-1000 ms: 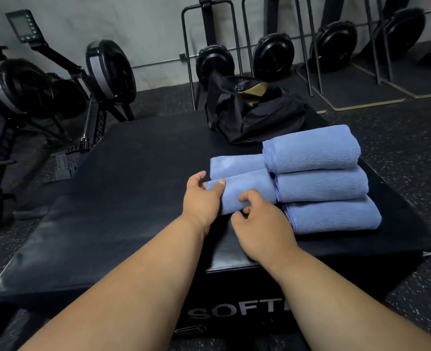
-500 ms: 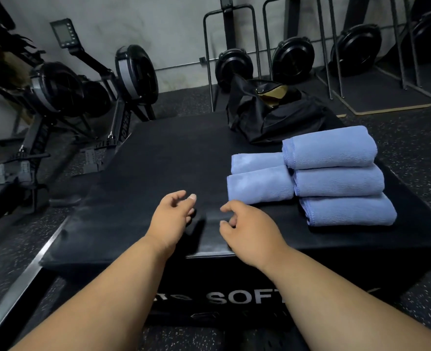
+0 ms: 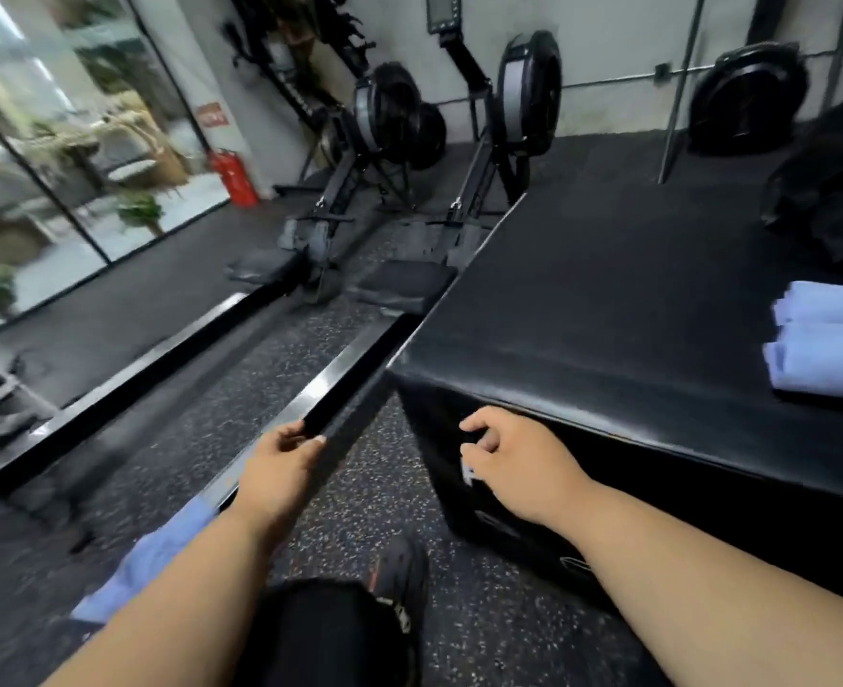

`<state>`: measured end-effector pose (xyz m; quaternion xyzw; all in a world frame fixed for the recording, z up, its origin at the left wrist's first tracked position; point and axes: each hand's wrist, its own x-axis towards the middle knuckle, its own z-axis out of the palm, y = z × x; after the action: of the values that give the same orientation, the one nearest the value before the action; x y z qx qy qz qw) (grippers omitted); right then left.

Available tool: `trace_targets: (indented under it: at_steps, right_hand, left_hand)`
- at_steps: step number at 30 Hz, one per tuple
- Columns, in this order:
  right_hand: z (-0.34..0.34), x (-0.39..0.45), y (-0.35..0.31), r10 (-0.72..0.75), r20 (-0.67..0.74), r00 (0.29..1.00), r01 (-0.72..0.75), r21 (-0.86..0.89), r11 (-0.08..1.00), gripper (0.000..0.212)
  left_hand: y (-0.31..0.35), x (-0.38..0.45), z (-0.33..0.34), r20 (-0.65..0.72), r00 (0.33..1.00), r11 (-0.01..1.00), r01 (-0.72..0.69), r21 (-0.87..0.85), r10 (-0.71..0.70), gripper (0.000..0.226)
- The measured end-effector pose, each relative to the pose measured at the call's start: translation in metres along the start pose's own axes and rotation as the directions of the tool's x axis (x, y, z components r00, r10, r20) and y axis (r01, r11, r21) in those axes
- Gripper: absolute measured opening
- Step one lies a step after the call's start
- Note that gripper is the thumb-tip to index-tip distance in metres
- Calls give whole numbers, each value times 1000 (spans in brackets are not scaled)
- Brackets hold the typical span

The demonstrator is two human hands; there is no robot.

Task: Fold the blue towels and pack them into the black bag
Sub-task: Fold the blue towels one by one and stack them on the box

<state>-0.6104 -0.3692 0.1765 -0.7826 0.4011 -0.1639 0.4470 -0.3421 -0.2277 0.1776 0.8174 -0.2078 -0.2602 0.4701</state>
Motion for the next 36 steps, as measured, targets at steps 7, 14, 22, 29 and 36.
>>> trace_targets:
  at_steps: [7, 14, 22, 29, 36]
  right_hand:
    - [131, 42, -50, 16, 245, 969, -17, 4, 1000, 18]
    - [250, 104, -86, 17, 389, 921, -19, 0, 1000, 16]
    - [324, 146, -110, 18, 522, 853, 5, -43, 999, 16]
    - [330, 149, -115, 22, 552, 834, 3, -45, 999, 18]
    - [305, 128, -126, 25, 490, 871, -13, -28, 1000, 18]
  left_hand:
    - [-149, 17, -152, -264, 929, 895, 333, 298, -258, 66]
    - [-344, 100, -226, -174, 825, 789, 565, 240, -538, 95]
    - [-384, 156, -242, -159, 781, 794, 606, -46, -604, 82]
    - [-435, 202, -244, -223, 763, 777, 628, 37, -607, 72]
    - [-302, 126, -250, -371, 810, 884, 461, -80, -455, 20]
